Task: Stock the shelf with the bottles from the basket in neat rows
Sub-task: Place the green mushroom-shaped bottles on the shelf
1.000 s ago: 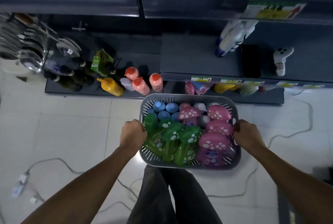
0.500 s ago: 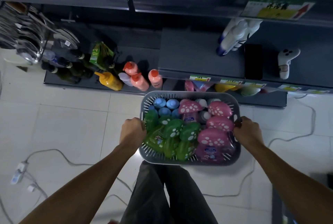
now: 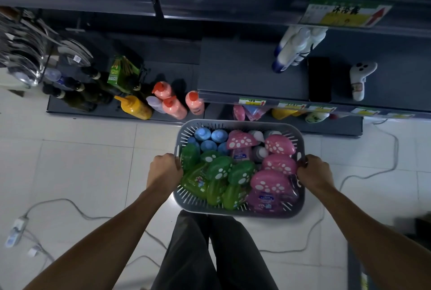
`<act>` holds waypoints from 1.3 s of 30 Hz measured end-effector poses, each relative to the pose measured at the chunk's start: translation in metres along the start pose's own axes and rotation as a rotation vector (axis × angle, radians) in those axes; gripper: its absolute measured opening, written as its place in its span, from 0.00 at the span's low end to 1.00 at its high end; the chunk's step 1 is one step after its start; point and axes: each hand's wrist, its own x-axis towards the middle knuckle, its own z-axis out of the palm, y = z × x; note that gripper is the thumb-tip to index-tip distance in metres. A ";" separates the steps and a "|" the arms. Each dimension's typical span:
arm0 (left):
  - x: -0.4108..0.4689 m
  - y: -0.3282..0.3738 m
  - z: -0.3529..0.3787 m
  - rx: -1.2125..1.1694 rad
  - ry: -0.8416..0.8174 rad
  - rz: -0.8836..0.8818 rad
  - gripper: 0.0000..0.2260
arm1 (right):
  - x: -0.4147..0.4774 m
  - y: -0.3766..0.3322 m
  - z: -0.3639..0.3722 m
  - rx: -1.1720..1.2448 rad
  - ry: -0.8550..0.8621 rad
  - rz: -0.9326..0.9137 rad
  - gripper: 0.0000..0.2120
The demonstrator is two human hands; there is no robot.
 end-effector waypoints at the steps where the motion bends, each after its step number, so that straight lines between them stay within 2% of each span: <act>1: 0.001 -0.001 0.000 0.006 0.001 0.003 0.16 | 0.000 -0.001 0.001 0.002 0.001 0.003 0.04; 6: 0.000 -0.004 -0.001 -0.008 -0.023 -0.006 0.14 | -0.001 -0.001 -0.001 -0.015 -0.039 0.005 0.04; 8: -0.002 0.002 -0.005 0.002 -0.065 -0.025 0.13 | -0.001 -0.005 -0.008 -0.090 -0.089 0.005 0.04; 10: -0.004 0.009 -0.010 0.003 -0.050 -0.085 0.11 | -0.006 -0.014 -0.016 -0.193 -0.054 -0.031 0.06; 12: -0.010 0.018 -0.014 -0.017 0.079 -0.058 0.18 | -0.016 -0.027 -0.019 -0.250 0.123 -0.173 0.09; 14: -0.018 0.034 -0.014 -0.037 0.189 0.121 0.20 | -0.030 -0.050 -0.017 -0.308 0.286 -0.385 0.08; 15: -0.021 0.045 -0.012 -0.032 0.171 0.223 0.19 | -0.034 -0.062 -0.015 -0.314 0.298 -0.501 0.09; 16: -0.021 0.056 -0.008 -0.025 0.108 0.306 0.19 | -0.035 -0.074 -0.013 -0.301 0.237 -0.612 0.09; 17: -0.021 0.069 -0.004 -0.008 0.007 0.362 0.19 | -0.034 -0.085 -0.010 -0.283 0.106 -0.709 0.09; 19: -0.018 0.089 0.003 0.036 -0.226 0.417 0.18 | -0.029 -0.100 0.000 -0.318 -0.238 -0.808 0.14; 21: -0.013 0.100 0.007 0.090 -0.372 0.431 0.19 | -0.022 -0.104 0.014 -0.427 -0.461 -0.810 0.21; 23: -0.009 0.102 0.009 0.181 -0.420 0.446 0.22 | -0.013 -0.102 0.024 -0.482 -0.545 -0.751 0.30; 26: -0.004 0.101 0.010 0.236 -0.436 0.469 0.22 | -0.005 -0.099 0.030 -0.420 -0.578 -0.737 0.34; 30: -0.008 0.099 0.000 0.246 -0.430 0.478 0.22 | -0.011 -0.101 0.027 -0.346 -0.532 -0.819 0.36; 35: -0.023 0.094 -0.025 0.271 -0.314 0.479 0.17 | -0.031 -0.109 0.009 -0.315 -0.436 -0.908 0.31; 39: -0.031 0.094 -0.067 0.242 -0.245 0.491 0.19 | -0.053 -0.120 -0.022 -0.346 -0.293 -0.945 0.27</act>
